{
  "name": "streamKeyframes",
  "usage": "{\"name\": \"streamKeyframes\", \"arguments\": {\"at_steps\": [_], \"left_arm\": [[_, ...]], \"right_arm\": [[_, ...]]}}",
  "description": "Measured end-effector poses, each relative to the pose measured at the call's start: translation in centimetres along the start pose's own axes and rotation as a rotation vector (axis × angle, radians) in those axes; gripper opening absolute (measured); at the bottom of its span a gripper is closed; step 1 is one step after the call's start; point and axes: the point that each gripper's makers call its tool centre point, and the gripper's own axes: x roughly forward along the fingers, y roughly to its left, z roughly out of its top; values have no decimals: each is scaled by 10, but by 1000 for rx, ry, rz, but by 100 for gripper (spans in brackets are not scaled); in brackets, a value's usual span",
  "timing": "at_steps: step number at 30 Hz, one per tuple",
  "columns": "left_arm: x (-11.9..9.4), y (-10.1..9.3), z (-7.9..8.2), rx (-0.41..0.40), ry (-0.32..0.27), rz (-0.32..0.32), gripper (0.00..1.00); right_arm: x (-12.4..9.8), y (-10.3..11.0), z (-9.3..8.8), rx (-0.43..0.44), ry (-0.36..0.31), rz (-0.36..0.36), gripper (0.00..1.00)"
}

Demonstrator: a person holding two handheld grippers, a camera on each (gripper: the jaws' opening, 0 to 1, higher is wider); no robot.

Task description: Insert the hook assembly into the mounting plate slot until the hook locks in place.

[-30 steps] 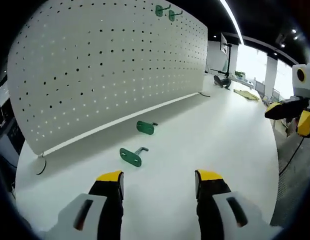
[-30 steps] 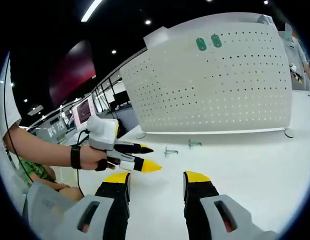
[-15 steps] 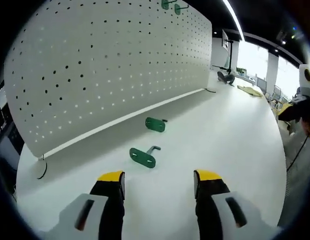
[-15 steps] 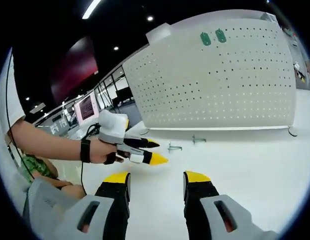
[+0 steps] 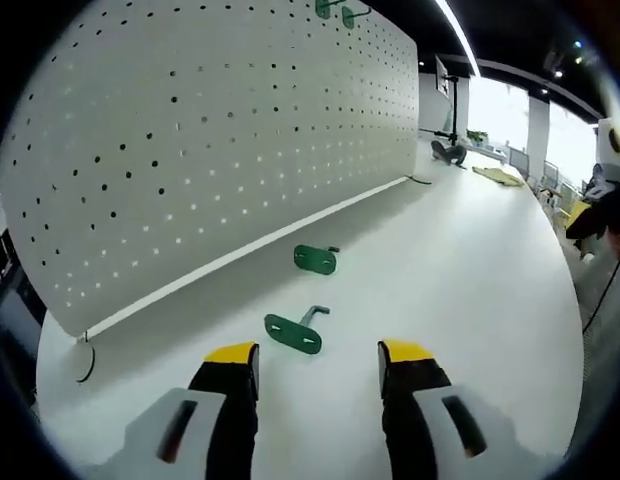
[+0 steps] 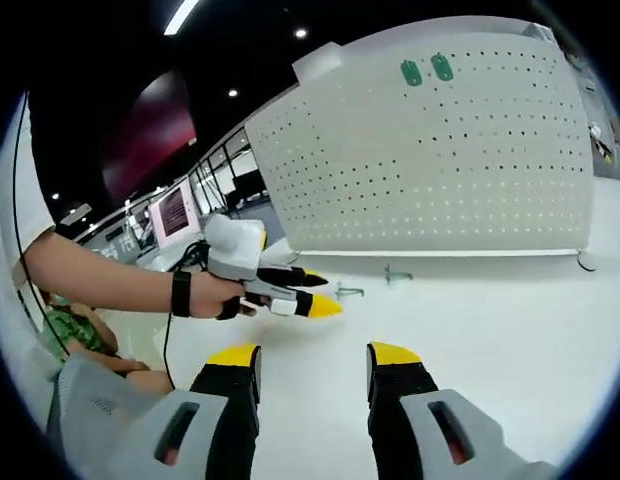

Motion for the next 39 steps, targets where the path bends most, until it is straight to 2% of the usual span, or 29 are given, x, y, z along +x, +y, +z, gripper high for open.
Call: {"name": "streamKeyframes", "arguments": {"at_steps": [7, 11, 20, 25, 30, 39], "left_arm": [[6, 6, 2, -17, 2, 10, 50], [10, 11, 4, -1, -3, 10, 47], [21, 11, 9, -6, 2, -28, 46], [24, 9, 7, -7, 14, -43, 45], [25, 10, 10, 1, 7, -42, 45], [26, 6, 8, 14, 14, -71, 34]], "right_arm": [[1, 1, 7, 25, -19, 11, 43], [3, 3, 11, 16, -20, 15, 42], [3, 3, 7, 23, -8, 17, 42], [2, 2, 7, 30, -7, 16, 42], [2, 1, 7, 28, -3, 20, 42], [4, 6, 6, 21, 5, 38, 42]]}}
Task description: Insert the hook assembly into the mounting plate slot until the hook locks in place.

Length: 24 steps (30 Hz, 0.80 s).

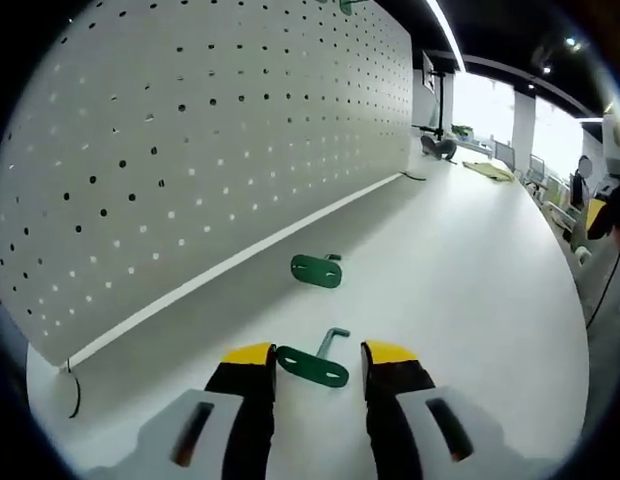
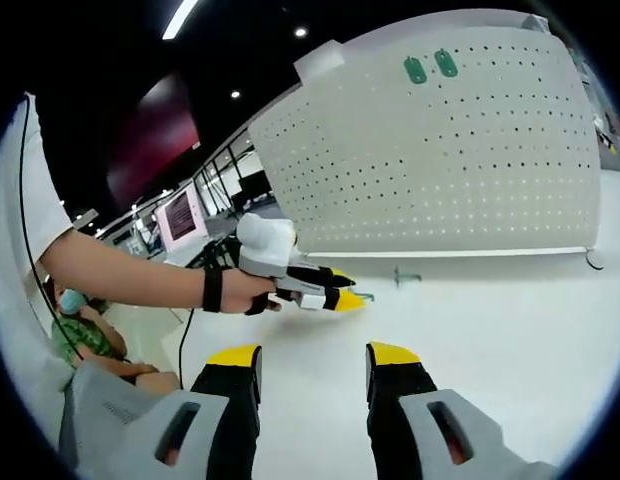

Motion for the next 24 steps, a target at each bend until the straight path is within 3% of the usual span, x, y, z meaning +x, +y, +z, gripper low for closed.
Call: {"name": "streamKeyframes", "arguments": {"at_steps": [16, 24], "left_arm": [[-2, -12, -6, 22, 20, -38, 31], [-7, -28, 1, -44, -8, -93, 30]], "right_arm": [[-1, -1, 0, 4, -2, -5, 42], [0, 2, 0, 0, -3, 0, 42]]}}
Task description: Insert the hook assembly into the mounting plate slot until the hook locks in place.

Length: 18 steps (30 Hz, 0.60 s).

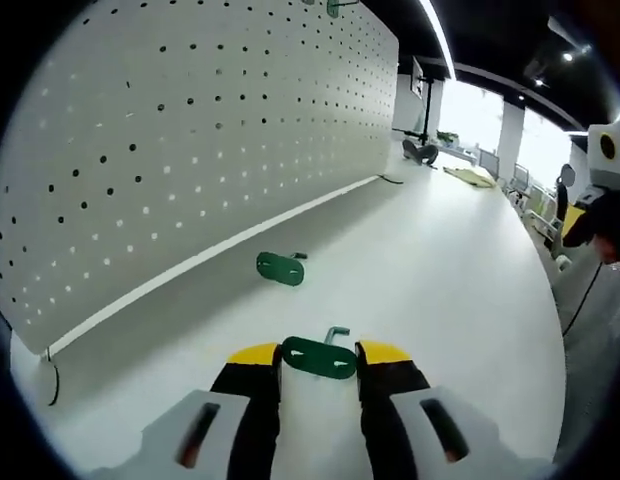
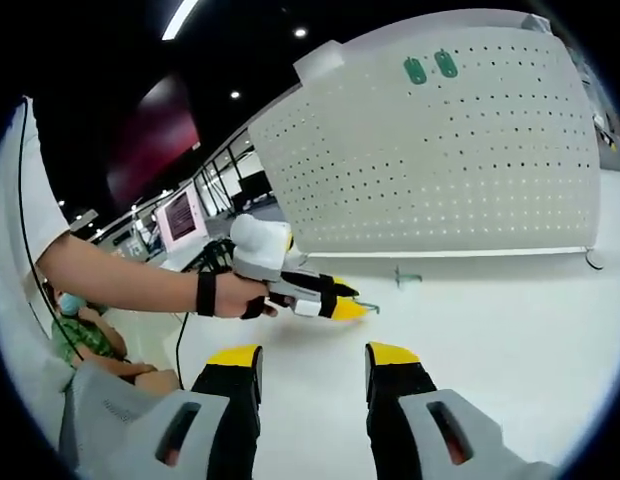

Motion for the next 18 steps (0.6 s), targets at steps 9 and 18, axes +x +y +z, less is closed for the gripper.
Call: {"name": "streamKeyframes", "arguments": {"at_steps": [9, 18], "left_arm": [[-9, -14, 4, -17, -28, -22, 29], [-18, -23, 8, -84, -39, -34, 28]], "right_arm": [[2, 5, 1, -10, 1, 14, 42], [2, 8, 2, -27, -1, 24, 41]]}}
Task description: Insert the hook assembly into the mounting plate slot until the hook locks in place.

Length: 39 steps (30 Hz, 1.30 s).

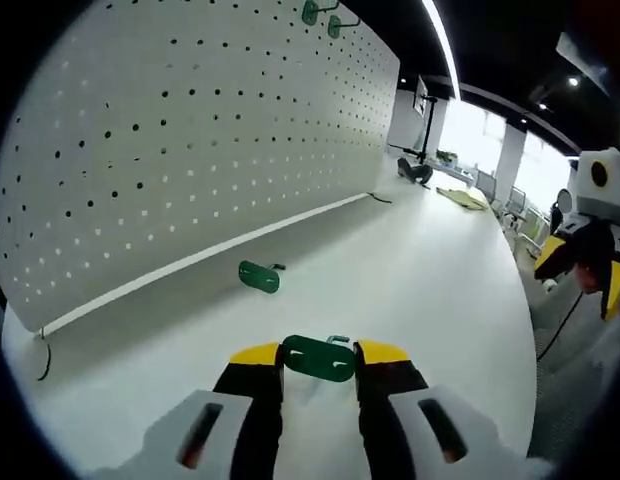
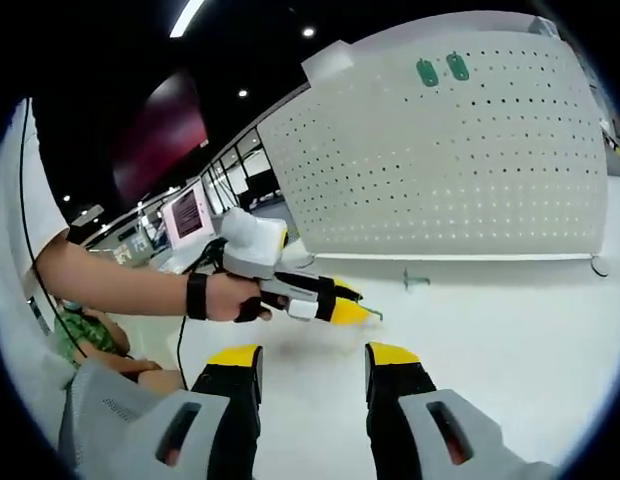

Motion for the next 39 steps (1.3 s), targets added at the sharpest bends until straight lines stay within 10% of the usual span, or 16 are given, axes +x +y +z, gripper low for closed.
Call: {"name": "streamKeyframes", "arguments": {"at_steps": [39], "left_arm": [[-54, -55, -11, -287, -57, -29, 28]], "right_arm": [[-11, 4, 3, -43, -8, 21, 40]]}}
